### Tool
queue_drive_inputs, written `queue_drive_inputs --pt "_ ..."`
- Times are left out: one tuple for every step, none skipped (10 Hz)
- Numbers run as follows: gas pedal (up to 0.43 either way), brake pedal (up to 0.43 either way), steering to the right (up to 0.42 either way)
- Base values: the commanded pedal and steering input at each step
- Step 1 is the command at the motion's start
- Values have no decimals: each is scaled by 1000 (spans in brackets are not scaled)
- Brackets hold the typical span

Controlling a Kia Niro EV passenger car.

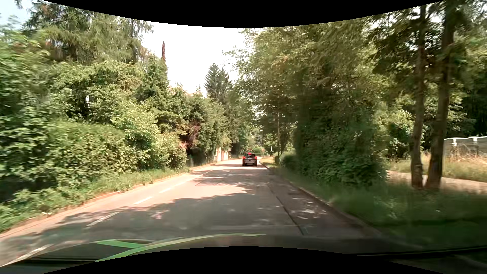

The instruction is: Follow the waypoints while adhering to traffic rules and regulations

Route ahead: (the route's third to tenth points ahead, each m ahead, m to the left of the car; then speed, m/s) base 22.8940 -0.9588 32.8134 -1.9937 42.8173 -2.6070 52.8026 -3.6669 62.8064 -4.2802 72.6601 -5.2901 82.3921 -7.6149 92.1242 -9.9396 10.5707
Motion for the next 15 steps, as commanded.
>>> queue_drive_inputs --pt "0 128 8" --pt "0 128 6" --pt "0 128 6" --pt "0 128 6" --pt "0 134 6" --pt "0 128 6" --pt "0 128 5" --pt "0 128 5" --pt "0 128 5" --pt "0 128 5" --pt "0 122 5" --pt "0 116 6" --pt "0 85 10" --pt "0 73 12" --pt "0 49 12"
